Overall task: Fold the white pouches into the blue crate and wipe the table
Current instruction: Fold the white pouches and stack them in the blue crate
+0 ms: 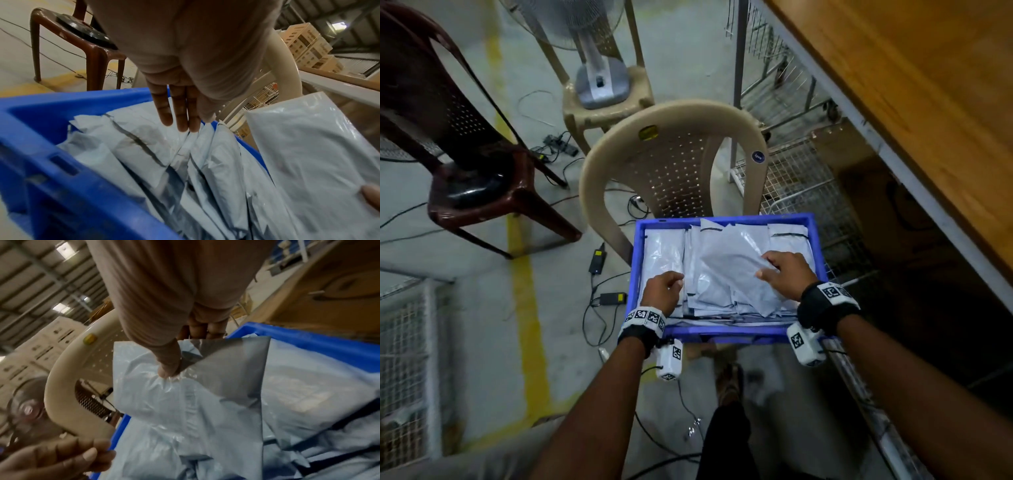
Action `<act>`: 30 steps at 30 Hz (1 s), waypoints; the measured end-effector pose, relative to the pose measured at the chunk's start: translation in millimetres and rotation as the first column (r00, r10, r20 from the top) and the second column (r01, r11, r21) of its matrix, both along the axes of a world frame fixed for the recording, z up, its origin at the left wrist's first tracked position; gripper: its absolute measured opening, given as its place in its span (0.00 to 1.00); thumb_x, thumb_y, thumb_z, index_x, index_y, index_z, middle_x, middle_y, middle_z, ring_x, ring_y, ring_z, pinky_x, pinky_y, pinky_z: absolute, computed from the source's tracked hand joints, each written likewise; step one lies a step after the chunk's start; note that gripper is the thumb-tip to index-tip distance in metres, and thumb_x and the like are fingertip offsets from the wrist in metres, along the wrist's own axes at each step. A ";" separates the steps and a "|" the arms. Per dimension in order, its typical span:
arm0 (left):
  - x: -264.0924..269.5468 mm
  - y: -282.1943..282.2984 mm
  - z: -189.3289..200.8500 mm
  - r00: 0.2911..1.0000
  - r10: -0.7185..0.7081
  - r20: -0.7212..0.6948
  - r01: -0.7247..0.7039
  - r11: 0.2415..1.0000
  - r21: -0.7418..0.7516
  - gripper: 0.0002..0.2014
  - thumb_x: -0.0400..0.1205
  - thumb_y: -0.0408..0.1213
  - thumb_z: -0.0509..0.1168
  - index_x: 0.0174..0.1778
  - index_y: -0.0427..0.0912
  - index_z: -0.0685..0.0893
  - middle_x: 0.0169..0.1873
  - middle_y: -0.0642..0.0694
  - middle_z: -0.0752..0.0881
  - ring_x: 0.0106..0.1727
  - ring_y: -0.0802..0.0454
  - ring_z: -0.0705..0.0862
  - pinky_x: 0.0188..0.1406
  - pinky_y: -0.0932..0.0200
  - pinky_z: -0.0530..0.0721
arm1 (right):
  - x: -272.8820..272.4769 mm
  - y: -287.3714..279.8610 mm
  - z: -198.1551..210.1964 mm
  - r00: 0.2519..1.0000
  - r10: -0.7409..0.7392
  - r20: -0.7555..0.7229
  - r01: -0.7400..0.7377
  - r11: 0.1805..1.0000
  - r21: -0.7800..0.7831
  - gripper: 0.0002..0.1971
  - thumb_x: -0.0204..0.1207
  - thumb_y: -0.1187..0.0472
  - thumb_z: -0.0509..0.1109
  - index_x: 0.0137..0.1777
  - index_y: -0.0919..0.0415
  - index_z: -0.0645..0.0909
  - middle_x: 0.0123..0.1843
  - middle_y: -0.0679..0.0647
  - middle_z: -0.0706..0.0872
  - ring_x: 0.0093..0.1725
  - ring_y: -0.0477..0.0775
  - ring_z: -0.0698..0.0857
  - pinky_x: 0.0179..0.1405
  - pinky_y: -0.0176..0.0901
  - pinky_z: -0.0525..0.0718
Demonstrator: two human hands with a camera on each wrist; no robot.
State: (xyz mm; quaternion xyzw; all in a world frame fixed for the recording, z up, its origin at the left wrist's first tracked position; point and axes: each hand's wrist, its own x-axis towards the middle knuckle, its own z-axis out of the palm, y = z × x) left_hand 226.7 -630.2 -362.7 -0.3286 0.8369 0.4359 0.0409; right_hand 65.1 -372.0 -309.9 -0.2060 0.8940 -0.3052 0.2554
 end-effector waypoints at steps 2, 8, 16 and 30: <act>10.1 3.1 4.6 0.999 -0.030 0.025 0.030 1.000 0.003 0.07 0.82 0.33 0.69 0.52 0.42 0.91 0.48 0.42 0.92 0.52 0.45 0.89 0.58 0.51 0.86 | 8.2 5.7 1.4 0.997 0.075 -0.006 -0.074 0.996 0.048 0.05 0.72 0.56 0.77 0.42 0.57 0.86 0.37 0.54 0.88 0.42 0.57 0.85 0.38 0.44 0.76; 28.1 23.5 9.8 0.997 -0.072 0.025 0.071 0.997 0.035 0.05 0.80 0.37 0.71 0.50 0.46 0.91 0.41 0.46 0.91 0.45 0.49 0.89 0.53 0.55 0.87 | 23.9 24.7 -2.5 0.947 0.320 -0.036 -0.292 0.902 0.317 0.08 0.75 0.54 0.73 0.52 0.51 0.87 0.48 0.59 0.90 0.52 0.62 0.86 0.48 0.46 0.82; 20.2 63.5 7.0 0.987 -0.157 -0.034 0.159 0.986 0.057 0.06 0.80 0.37 0.74 0.51 0.43 0.91 0.42 0.47 0.91 0.43 0.57 0.86 0.48 0.66 0.82 | 33.8 45.0 -34.6 0.911 0.412 -0.001 -0.362 0.800 0.478 0.10 0.74 0.56 0.69 0.54 0.49 0.85 0.52 0.58 0.89 0.55 0.63 0.85 0.49 0.46 0.81; -4.5 106.4 -5.3 0.966 -0.255 -0.030 0.257 0.961 0.100 0.02 0.78 0.35 0.75 0.43 0.46 0.91 0.37 0.48 0.92 0.39 0.55 0.90 0.44 0.65 0.86 | 42.0 80.3 -69.0 0.967 0.255 -0.007 -0.229 0.881 0.414 0.07 0.74 0.53 0.71 0.50 0.46 0.87 0.51 0.55 0.90 0.54 0.62 0.87 0.51 0.48 0.85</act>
